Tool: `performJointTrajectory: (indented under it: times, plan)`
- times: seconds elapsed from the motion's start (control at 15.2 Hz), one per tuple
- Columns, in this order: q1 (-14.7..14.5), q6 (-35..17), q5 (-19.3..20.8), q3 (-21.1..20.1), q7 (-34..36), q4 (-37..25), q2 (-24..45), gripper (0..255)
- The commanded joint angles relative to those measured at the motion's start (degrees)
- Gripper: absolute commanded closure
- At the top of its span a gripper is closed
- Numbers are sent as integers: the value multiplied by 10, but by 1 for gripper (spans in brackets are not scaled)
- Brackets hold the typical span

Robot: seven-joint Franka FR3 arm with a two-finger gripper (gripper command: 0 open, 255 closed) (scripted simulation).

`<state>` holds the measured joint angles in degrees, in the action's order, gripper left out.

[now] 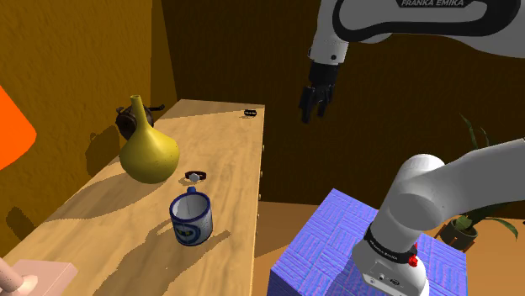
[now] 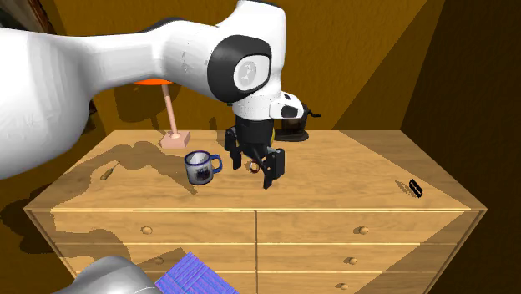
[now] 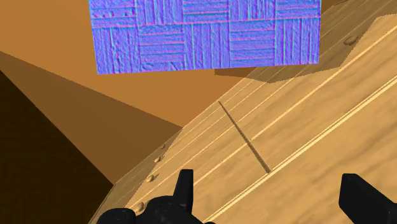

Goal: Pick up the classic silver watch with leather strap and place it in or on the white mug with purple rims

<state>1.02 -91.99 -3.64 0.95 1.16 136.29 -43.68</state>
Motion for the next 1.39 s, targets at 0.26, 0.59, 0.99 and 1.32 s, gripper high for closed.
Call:
performJointTrajectory:
  times: [0.26,0.59,0.99,1.32]
  plan:
    - [-17,-66,-6,-24,-1,-8,66,0]
    - [-35,-141,-6,-53,1,-33,156,0]
    - [-52,-214,9,-88,9,-85,271,0]
    - [-65,-259,36,-115,23,-146,371,0]
